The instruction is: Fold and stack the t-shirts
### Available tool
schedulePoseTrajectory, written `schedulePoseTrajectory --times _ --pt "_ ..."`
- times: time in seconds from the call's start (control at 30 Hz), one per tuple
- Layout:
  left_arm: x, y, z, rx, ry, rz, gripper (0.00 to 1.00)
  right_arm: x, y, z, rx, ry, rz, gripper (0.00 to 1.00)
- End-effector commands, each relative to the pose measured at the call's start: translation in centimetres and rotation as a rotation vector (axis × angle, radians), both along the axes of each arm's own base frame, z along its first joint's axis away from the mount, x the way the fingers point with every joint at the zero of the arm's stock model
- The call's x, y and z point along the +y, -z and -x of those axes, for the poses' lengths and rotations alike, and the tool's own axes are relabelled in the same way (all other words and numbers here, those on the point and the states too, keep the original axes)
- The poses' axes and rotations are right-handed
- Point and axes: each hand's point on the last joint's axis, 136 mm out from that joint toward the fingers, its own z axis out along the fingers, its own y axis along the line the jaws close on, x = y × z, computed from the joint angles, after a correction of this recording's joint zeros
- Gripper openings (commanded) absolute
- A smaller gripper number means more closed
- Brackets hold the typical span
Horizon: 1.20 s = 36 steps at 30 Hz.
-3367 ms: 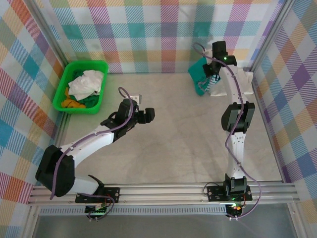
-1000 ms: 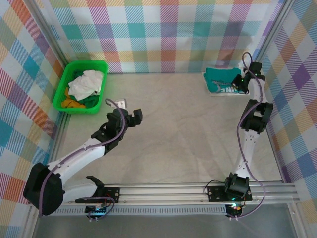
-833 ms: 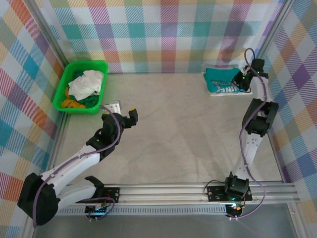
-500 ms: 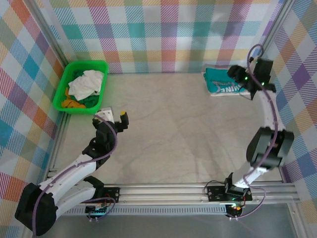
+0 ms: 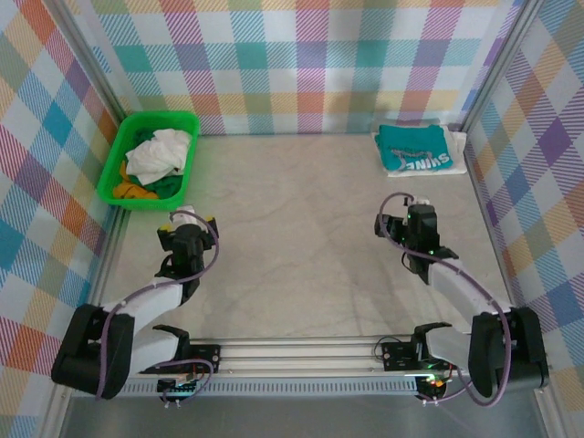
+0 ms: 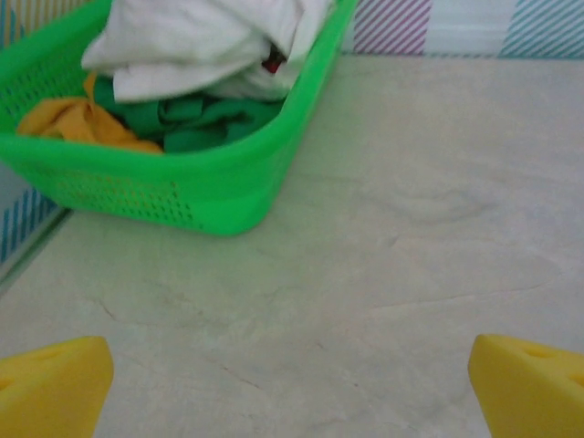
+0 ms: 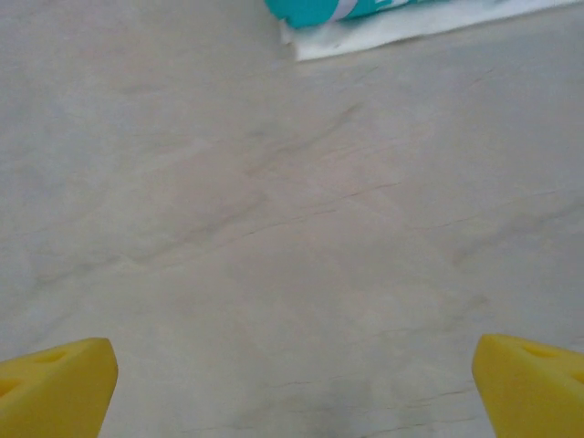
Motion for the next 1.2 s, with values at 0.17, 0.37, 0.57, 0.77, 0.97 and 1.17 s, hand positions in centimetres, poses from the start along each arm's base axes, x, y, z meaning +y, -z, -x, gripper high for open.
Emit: schedulePoseTrajectory --times 0.17,0.37,0.57,0.77,0.97,1.17 --pt "1.1 0.2 -3.5 -0.041 -0.023 0.058 1.0 -1.1 0.3 -2.8 -0.14 -0.008 0.166 1.0" --pt "0.0 1.9 -4.6 -0.042 0.068 0.061 1.0 0.5 -0.5 -5.0 -0.25 -0.11 0.183 1.0" --pt "-1.0 1.0 -2.6 -0.161 0.157 0.071 1.0 -0.1 -0.1 -2.8 -0.403 -0.121 0.126 1.0" --pt "-3.3 3.5 -5.7 0.002 0.28 0.074 1.0 0.3 1.5 -5.0 -0.298 -0.172 0.095 1.0" --pt "-1.9 3.8 -6.0 0.025 0.236 0.126 1.0 -2.9 1.9 -5.9 -0.248 0.006 0.075 1.0" --pt "-1.9 3.8 -6.0 0.025 0.237 0.125 1.0 -2.8 2.1 -6.0 -0.239 -0.002 0.068 1.0"
